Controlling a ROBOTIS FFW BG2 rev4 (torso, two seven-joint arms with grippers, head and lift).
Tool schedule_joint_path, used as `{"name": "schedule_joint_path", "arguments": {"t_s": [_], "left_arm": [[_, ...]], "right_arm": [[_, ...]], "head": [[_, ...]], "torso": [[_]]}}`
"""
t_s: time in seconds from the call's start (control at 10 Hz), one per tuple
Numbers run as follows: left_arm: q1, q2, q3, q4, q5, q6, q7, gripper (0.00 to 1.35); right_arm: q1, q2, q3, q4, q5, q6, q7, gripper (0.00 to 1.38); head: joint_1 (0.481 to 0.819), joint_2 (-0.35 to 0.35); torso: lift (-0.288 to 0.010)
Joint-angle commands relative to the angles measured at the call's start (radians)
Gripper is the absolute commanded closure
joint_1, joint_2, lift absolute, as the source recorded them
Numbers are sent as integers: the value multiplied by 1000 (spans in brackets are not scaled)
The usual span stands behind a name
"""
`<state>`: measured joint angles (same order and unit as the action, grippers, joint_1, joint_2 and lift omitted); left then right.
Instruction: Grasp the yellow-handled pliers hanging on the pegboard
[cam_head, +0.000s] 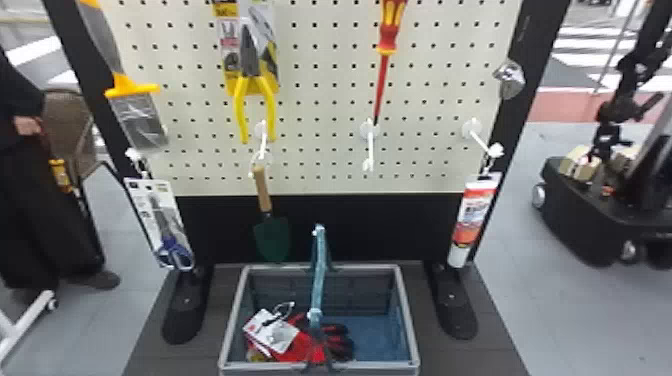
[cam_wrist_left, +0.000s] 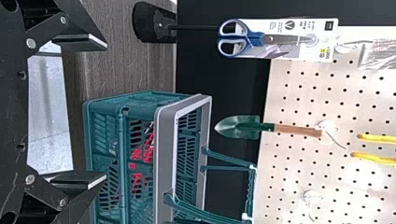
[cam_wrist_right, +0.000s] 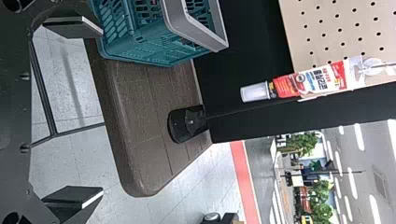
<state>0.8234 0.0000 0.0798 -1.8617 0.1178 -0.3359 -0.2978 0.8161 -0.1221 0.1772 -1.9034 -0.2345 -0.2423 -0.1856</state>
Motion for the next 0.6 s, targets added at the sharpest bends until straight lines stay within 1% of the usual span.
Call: {"name": "schedule_joint_path", "arguments": {"t_s": [0.0, 0.5], "left_arm": [[-3, -2, 0, -2, -1, 0, -1, 308], [-7, -2, -6, -5, -4, 3, -1, 308]], "right_arm": [[-2, -1, 1, 0, 0, 1, 0, 107], [-2, -5, 1, -2, -5, 6, 0, 114]], "head": [[549, 0], [549, 0]], "torso": [[-100], [-100]]}}
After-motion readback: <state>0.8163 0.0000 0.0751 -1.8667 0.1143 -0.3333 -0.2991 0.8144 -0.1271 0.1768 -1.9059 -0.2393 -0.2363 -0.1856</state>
